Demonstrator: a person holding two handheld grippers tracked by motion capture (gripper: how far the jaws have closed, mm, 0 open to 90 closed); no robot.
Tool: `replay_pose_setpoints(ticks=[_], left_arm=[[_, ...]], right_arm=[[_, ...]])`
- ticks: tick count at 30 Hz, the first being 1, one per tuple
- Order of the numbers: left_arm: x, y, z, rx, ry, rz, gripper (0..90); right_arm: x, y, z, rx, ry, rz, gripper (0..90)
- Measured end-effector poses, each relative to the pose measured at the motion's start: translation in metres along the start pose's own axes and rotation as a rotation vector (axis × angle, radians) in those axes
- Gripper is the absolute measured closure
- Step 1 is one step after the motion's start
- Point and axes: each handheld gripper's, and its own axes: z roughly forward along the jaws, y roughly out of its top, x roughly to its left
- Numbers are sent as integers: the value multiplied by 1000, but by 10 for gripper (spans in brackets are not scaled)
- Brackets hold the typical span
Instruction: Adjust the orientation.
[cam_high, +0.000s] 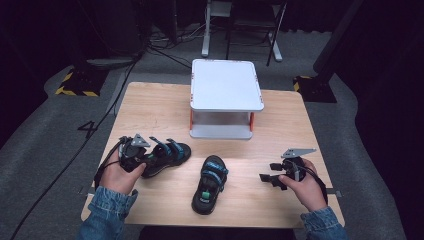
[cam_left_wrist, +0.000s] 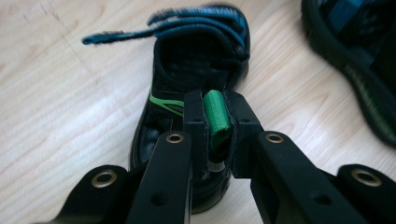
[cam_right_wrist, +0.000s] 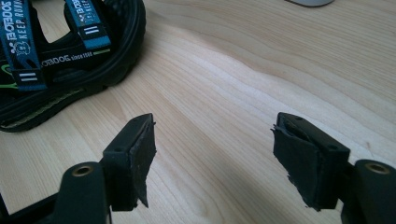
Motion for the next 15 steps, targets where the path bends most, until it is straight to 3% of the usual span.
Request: replay_pose_setpoints(ticks=[4, 10, 15], left_arm=[[-3, 8, -1, -90, 6, -5, 809], [-8, 25, 4, -176, 10, -24, 810], [-11, 42, 18, -248, -5, -69, 810]], right_arm=[[0, -5, -5, -6, -12, 5, 306], [0, -16, -14, -11, -36, 32, 306], [-1, -28, -25, -22, -65, 60, 306]])
